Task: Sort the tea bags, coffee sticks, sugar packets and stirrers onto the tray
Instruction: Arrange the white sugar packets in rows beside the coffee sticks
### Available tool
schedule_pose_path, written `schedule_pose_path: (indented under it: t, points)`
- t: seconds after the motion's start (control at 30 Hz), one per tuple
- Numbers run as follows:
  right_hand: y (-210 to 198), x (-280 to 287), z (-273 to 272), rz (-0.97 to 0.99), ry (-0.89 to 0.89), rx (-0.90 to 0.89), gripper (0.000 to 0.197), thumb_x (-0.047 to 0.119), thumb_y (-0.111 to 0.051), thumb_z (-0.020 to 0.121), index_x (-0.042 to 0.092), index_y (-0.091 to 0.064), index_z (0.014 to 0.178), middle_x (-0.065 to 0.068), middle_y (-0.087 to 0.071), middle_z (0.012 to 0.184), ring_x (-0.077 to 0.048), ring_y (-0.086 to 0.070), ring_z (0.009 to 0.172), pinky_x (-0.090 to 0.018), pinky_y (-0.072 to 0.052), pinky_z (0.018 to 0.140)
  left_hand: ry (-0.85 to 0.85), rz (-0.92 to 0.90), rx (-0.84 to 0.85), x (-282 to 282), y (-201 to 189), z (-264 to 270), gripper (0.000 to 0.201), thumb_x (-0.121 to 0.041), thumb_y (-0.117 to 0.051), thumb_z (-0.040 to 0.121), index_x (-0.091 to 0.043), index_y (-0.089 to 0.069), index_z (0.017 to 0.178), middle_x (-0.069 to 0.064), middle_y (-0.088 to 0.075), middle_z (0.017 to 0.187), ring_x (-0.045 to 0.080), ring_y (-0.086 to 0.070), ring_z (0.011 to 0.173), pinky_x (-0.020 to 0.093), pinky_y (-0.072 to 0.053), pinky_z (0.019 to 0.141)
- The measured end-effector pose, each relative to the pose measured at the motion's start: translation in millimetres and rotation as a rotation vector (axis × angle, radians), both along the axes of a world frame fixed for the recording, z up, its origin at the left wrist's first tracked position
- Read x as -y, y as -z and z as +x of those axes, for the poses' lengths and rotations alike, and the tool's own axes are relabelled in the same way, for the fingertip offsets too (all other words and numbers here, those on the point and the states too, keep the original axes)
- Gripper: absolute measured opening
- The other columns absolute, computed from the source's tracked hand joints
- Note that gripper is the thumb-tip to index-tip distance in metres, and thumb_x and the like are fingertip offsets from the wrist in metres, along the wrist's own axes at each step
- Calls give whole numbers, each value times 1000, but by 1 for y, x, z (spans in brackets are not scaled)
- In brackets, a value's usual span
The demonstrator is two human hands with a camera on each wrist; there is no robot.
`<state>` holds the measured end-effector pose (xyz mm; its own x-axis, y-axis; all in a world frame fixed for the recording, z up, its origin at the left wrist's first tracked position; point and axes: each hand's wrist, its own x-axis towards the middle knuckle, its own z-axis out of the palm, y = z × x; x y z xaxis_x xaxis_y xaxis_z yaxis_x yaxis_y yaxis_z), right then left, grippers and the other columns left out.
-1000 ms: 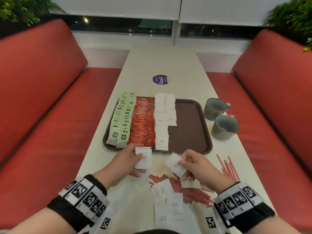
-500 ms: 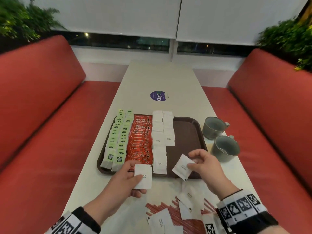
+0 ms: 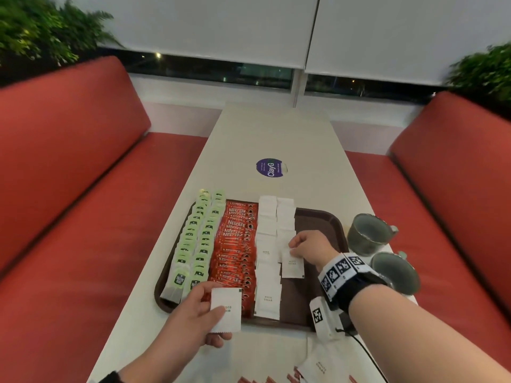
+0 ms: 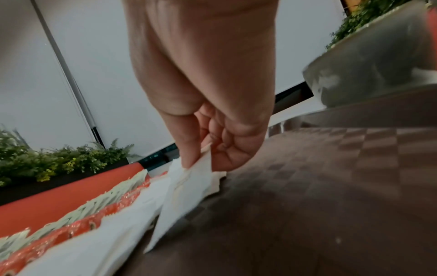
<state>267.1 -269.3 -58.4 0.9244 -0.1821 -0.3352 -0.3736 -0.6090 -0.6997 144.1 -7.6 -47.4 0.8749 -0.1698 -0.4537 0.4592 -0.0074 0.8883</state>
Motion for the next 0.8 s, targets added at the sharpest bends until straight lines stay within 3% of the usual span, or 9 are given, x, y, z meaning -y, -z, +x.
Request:
schedule_pose_path:
  t: [0.17,0.4,0.53,0.6,0.7,0.8]
  points:
    - [5,-2,11,-118,-76,-25,29,-4,-69,77,19,-58,63,4,-58,75,-18,-59,81,-28,-51,76,-4,11,-15,1,4,5,31,5,-51,92,-19,-51,113,14,-73,81,29,-62,57,31,-47,50]
    - [-1,-10,16,-342,-203,-52,29,1,-66,81,22,-54,64,2,-58,93,-16,-57,91,-25,-48,84,3,24,-18,8,1,8,31,3,-52,93,-20,-51,114,12,-73,79,28,-64,58,32,-49,52]
    - [-14,-14,8,-409,-195,2,14,8,-56,86,18,-58,77,0,-61,100,-18,-59,94,-28,-50,83,24,22,16,9,-8,8,30,1,-52,94,-21,-50,115,12,-73,85,27,-65,63,33,-50,56]
    - [-27,-17,-2,-368,-168,94,6,17,-58,88,18,-60,84,2,-63,94,-14,-58,86,-27,-49,76,28,17,43,9,-14,9,31,0,-52,94,-21,-50,115,12,-73,86,26,-65,63,32,-50,54]
    - [-52,-30,-39,-150,-249,198,11,30,-64,88,19,-66,86,9,-65,88,-2,-56,78,-20,-43,70,54,36,88,13,-22,10,30,-1,-53,94,-22,-49,114,10,-74,89,26,-67,65,31,-50,54]
    - [-69,-46,-81,16,-380,181,13,34,-71,83,27,-66,92,13,-65,92,-2,-58,81,-17,-45,71,160,170,197,19,-27,9,26,-4,-54,93,-26,-52,108,-1,-74,92,16,-67,67,26,-49,54]
